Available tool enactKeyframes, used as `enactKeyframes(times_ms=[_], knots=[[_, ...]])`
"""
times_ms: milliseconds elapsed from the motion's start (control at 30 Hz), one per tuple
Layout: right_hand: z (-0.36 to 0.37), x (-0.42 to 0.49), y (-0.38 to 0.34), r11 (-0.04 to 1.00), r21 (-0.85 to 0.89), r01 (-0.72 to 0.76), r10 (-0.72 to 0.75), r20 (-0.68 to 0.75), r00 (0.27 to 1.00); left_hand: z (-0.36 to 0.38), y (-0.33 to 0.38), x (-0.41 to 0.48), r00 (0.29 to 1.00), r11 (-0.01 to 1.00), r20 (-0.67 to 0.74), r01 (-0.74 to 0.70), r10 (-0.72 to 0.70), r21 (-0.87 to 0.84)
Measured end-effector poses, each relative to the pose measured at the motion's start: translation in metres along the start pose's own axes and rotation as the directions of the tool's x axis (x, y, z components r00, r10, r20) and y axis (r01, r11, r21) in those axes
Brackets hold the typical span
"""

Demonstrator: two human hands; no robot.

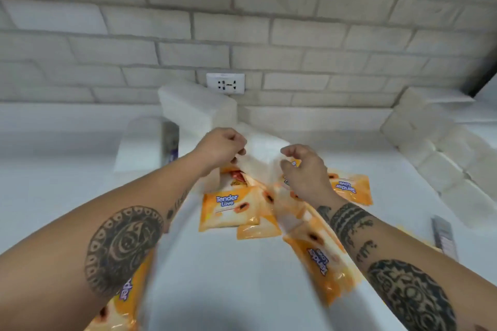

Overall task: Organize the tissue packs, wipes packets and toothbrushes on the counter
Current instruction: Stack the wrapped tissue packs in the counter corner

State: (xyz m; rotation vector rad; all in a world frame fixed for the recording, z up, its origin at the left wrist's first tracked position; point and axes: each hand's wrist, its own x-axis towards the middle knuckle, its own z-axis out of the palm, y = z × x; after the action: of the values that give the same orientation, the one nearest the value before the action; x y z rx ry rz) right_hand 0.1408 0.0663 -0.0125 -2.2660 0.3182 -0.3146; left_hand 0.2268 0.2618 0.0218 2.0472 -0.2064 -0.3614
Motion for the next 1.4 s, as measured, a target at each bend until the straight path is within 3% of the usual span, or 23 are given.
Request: enactKeyframes(times_ms=[233,333,433,600,833,1000,1133,1300,1400], knots=[[0.114,-0.039,-0.064,0.991,-0.008,0.134,-0.127,0.255,0.958,-0.117,-0.094,-0.053,0.982,0.935,-0.174,0.125,-0.07,0.332],[0.141,-0.039,-0.085,0.981,-0.041,0.189,-0.167,0.311,0.936,-0.144,-0.125,-0.062,0.926,0.939,-0.367,0.197,-0.084,0.282],[0.158,-0.023,-0.105,0.989,-0.042,0.143,-0.123,0.317,0.94,-0.153,-0.145,-0.048,0.861,0.937,-0.489,0.274,-0.139,0.216],[0.18,-0.003,-0.131,0.952,-0.259,0.164,-0.043,0.419,0.907,-0.134,-0.154,-0.013,0.857,0.912,-0.422,0.385,-0.295,0.143],[0.159,-0.003,-0.109,0.997,-0.013,0.075,-0.065,0.388,0.919,-0.114,-0.155,0.012,0.807,0.819,-0.467,0.514,-0.36,0.257],[0.127,0.002,-0.102,0.996,0.03,0.088,-0.093,0.327,0.94,-0.136,-0.157,0.013,0.794,0.921,-0.512,0.39,-0.327,0.016],[0.111,0.009,-0.115,0.99,0.112,0.091,-0.12,0.287,0.95,-0.149,-0.12,0.006,0.746,0.975,-0.633,0.103,-0.208,-0.199],[0.09,0.018,-0.153,0.926,0.375,0.028,-0.087,0.142,0.986,-0.153,-0.047,-0.01,0.757,0.903,-0.653,-0.261,-0.028,-0.342],[0.07,0.026,-0.166,0.822,0.568,-0.044,0.006,0.069,0.998,-0.141,-0.012,-0.02,0.869,0.794,-0.486,-0.358,0.092,-0.491]])
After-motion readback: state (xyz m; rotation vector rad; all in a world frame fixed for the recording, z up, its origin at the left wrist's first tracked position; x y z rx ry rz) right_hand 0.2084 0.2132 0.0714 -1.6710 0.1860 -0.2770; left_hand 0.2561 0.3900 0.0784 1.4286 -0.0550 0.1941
